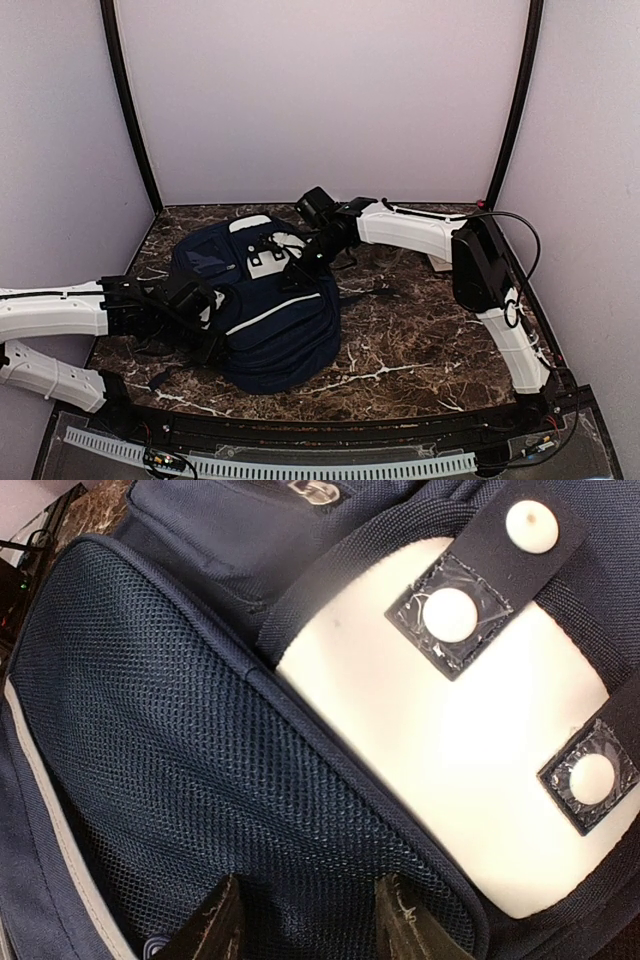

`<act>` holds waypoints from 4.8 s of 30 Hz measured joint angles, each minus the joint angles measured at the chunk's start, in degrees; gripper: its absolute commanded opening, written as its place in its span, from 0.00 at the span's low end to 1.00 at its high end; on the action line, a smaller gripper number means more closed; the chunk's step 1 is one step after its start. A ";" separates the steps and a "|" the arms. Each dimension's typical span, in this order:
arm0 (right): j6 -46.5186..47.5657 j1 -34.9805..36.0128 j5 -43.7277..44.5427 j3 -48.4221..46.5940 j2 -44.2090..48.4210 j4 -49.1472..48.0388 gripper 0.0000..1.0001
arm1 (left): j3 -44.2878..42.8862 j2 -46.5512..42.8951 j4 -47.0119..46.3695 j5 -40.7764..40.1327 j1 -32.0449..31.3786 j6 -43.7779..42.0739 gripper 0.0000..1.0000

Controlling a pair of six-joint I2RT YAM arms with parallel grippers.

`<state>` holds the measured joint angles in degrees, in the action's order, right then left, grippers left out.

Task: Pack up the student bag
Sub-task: Grab the upper front pocket of the student bag, then hold the student bag at the center of the board, then zip the upper front pocket of the bag in the student bag, then hold the upper front pocket of the student bag.

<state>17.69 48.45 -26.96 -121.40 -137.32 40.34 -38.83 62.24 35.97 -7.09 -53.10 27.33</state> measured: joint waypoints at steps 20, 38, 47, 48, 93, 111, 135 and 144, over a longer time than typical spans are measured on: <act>-0.28 -0.15 0.24 0.00 -0.04 -0.02 0.45 | 1.46 1.62 -5.05 9.33 6.34 -8.90 0.11; -4.66 2.86 -3.72 0.20 2.10 -0.09 0.45 | 1.49 -2.21 -6.12 15.19 6.71 -5.62 0.00; -8.35 9.62 -9.05 -7.72 -4.50 -1.49 0.45 | 2.56 -4.81 -7.21 18.03 6.73 -3.52 0.00; -8.83 9.79 -9.62 -8.68 -5.84 -2.05 0.45 | 3.32 -5.29 -7.50 18.03 6.80 -3.02 0.00; -17.62 9.49 -12.15 -15.04 -12.02 -4.76 0.43 | 16.59 -10.10 -22.12 9.55 -3.06 10.82 0.06; -17.68 8.83 -15.15 -14.36 -12.46 -4.96 0.42 | 3.87 16.83 -34.42 13.88 -7.91 2.14 0.06; -12.02 2.78 -8.20 9.66 9.81 -2.58 0.46 | -3.17 7.13 -40.50 8.35 -17.84 -8.22 0.45; -8.26 -0.85 -0.59 33.46 33.00 -5.62 0.46 | 0.87 -2.62 -27.41 -3.30 -17.88 -13.62 0.50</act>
<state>9.43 47.59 -27.55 -87.94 -104.31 34.72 -37.95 59.61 8.56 -10.39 -70.98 13.72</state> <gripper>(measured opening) 0.459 0.494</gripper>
